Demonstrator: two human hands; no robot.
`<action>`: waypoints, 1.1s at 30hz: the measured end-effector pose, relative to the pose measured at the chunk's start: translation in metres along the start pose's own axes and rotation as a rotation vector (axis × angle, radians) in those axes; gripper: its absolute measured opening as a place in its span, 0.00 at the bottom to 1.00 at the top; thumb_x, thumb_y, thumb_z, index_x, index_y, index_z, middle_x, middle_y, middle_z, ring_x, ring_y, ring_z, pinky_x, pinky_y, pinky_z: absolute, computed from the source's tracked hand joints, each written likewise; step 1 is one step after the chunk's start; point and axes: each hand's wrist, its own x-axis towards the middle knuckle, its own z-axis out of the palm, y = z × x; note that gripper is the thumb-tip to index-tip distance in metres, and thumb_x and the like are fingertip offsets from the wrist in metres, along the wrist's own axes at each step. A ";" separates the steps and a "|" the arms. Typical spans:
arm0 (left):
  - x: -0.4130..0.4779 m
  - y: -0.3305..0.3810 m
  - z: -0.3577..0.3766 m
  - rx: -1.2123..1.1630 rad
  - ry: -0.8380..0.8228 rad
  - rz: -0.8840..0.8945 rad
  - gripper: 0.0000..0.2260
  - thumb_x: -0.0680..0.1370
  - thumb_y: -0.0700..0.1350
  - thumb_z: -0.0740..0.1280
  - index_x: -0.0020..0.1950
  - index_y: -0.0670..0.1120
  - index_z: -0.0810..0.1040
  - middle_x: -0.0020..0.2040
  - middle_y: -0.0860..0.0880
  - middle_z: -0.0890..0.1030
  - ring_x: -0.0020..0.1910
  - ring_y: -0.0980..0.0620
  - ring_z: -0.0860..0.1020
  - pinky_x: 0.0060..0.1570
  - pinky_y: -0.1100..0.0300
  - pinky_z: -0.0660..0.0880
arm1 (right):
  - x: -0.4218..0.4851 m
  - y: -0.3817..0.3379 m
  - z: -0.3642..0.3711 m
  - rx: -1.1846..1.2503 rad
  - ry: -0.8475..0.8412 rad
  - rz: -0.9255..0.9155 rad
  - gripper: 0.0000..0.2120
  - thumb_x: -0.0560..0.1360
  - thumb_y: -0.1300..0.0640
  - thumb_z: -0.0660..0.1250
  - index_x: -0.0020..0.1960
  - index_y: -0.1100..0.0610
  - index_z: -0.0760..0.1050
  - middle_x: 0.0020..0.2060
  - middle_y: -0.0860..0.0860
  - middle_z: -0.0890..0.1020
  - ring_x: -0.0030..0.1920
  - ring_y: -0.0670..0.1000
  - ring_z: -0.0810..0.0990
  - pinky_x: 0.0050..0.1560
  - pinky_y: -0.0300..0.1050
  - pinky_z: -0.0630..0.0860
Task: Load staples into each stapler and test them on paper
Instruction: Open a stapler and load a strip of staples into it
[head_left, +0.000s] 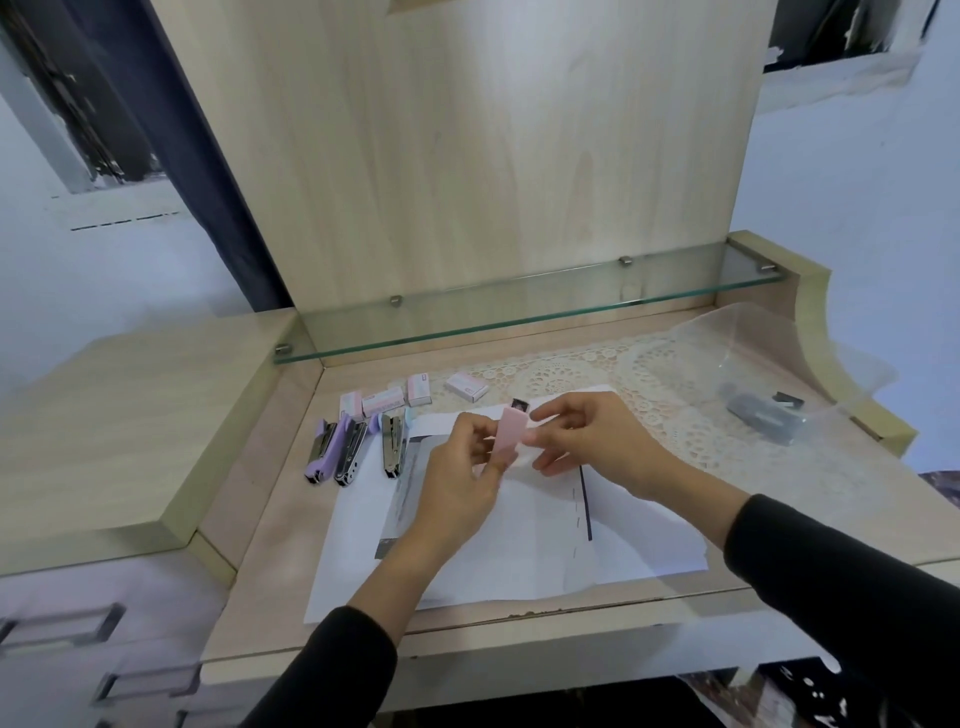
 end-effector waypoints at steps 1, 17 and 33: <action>-0.002 0.000 0.001 0.017 0.021 0.025 0.10 0.73 0.43 0.70 0.45 0.53 0.70 0.42 0.58 0.78 0.41 0.59 0.78 0.40 0.58 0.78 | -0.001 0.000 0.003 -0.007 -0.007 0.008 0.13 0.66 0.62 0.74 0.48 0.63 0.76 0.33 0.56 0.82 0.30 0.54 0.81 0.35 0.45 0.81; -0.002 -0.015 -0.016 0.622 -0.445 -0.129 0.36 0.67 0.63 0.69 0.72 0.54 0.62 0.75 0.55 0.55 0.73 0.56 0.50 0.72 0.51 0.47 | 0.003 0.017 -0.008 0.101 0.074 -0.075 0.07 0.70 0.68 0.68 0.43 0.57 0.78 0.40 0.62 0.77 0.28 0.47 0.77 0.34 0.36 0.79; 0.006 0.004 0.002 -0.020 -0.100 -0.045 0.18 0.71 0.41 0.72 0.61 0.46 0.77 0.53 0.49 0.81 0.49 0.58 0.79 0.55 0.64 0.74 | 0.000 0.015 -0.005 -0.124 0.125 -0.229 0.13 0.69 0.66 0.70 0.52 0.57 0.76 0.38 0.50 0.78 0.32 0.48 0.78 0.40 0.40 0.77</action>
